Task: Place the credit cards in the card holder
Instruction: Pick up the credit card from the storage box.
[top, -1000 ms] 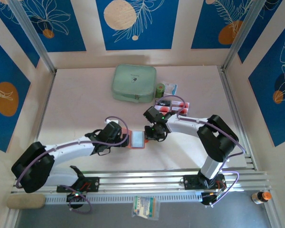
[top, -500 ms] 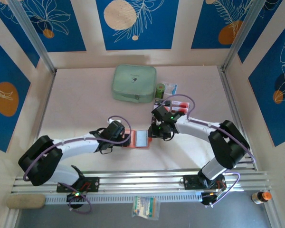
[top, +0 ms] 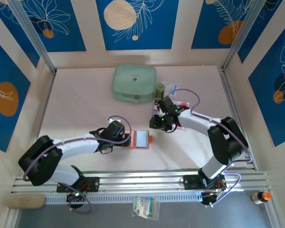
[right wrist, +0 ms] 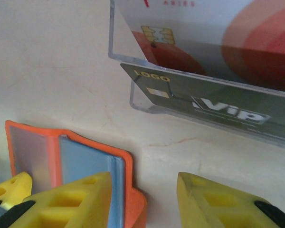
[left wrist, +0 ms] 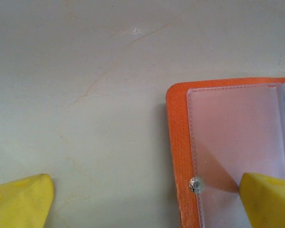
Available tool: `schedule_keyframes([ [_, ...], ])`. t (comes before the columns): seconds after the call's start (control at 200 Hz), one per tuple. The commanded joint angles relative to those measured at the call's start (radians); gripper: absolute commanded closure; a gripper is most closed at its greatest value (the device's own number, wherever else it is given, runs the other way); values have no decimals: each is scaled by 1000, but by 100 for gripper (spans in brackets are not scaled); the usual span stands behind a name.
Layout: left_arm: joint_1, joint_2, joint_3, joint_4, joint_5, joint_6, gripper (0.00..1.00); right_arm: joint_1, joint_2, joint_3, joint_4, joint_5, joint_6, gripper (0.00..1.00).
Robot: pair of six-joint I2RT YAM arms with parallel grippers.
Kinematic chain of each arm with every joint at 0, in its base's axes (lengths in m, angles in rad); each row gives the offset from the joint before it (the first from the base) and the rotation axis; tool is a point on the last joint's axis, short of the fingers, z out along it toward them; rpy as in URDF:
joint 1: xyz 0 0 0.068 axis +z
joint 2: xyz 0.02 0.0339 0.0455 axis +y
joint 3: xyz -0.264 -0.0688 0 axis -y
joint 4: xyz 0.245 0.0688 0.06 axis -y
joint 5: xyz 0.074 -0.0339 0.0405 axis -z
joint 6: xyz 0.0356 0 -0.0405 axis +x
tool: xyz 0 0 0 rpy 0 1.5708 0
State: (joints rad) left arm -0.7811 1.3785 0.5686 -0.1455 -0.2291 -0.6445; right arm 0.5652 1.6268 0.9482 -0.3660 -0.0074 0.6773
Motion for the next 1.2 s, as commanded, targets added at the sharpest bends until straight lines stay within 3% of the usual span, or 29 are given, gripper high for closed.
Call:
schedule_keyframes([
  [0.0,-6,-4,13,1,8,24,0,4,36,34,43,-60,4,61],
  [0.495,-7,-11,6,5,14,26,0,-24,222,228,41,-15,-37,63],
  [0.725,-7,-27,-9,8,13,19,0,-25,286,358,17,-88,-122,64],
  [0.93,-7,-41,-13,7,14,13,0,-26,153,331,-3,-189,-204,64],
  [1.195,-7,-55,-12,-3,12,15,0,-88,-6,271,-183,-42,-377,57],
])
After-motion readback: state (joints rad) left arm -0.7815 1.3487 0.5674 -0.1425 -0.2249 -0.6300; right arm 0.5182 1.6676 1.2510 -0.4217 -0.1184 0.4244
